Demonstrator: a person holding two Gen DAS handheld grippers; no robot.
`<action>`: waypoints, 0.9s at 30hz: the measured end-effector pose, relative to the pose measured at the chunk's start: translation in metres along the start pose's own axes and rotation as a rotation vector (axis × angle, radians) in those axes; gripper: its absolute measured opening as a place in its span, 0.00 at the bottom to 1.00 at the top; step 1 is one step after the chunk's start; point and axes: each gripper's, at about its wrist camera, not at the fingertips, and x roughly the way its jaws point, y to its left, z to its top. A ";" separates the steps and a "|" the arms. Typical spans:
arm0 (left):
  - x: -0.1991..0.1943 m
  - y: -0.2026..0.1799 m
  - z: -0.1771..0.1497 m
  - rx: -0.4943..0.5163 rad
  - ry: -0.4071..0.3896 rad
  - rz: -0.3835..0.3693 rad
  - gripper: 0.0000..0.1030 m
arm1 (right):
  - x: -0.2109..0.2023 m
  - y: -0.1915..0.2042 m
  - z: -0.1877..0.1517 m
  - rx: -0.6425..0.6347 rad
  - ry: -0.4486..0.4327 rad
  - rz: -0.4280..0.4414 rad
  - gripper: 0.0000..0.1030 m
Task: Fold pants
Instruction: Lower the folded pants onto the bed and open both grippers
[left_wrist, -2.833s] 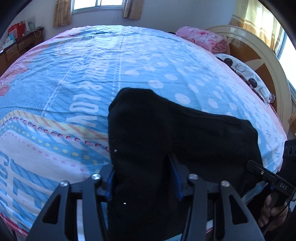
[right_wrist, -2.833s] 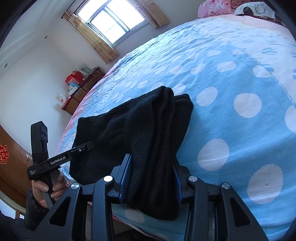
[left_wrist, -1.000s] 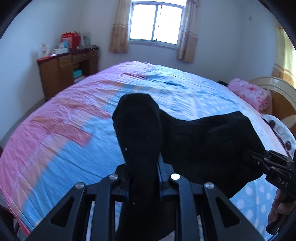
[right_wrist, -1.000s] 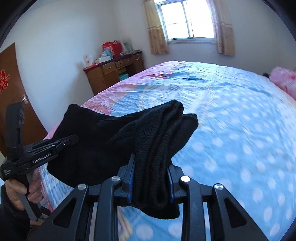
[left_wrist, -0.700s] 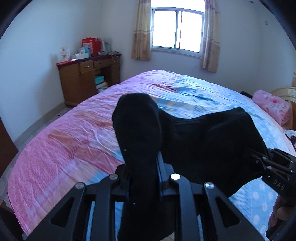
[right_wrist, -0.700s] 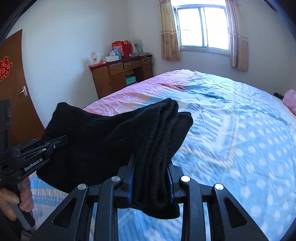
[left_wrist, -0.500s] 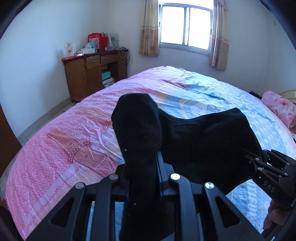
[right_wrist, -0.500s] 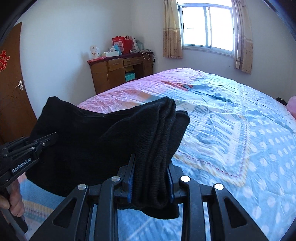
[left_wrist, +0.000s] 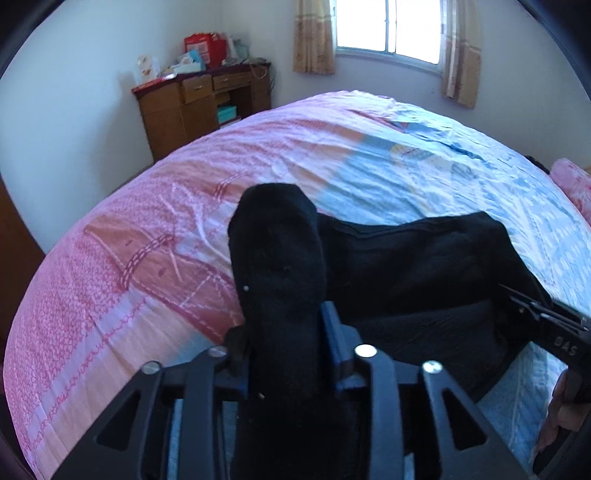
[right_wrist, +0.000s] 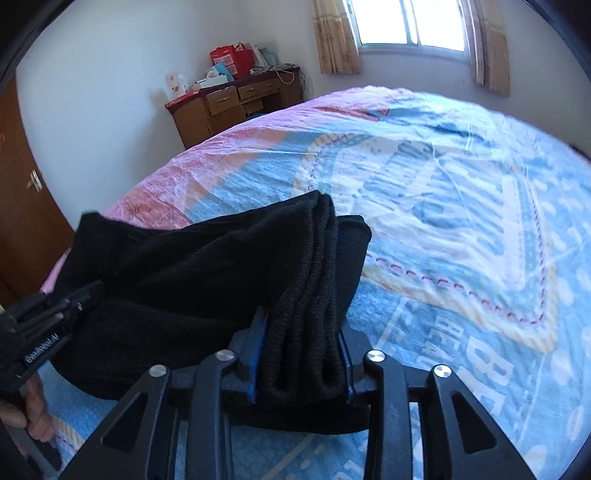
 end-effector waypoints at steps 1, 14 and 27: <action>0.003 0.004 0.000 -0.021 0.010 0.019 0.54 | 0.004 -0.010 -0.001 0.051 0.012 0.037 0.46; -0.040 0.027 -0.007 -0.031 -0.113 0.123 0.88 | -0.057 -0.037 -0.023 0.246 -0.183 -0.043 0.50; -0.033 -0.014 -0.023 0.125 -0.084 0.143 0.86 | -0.047 0.040 -0.038 -0.021 -0.087 -0.087 0.20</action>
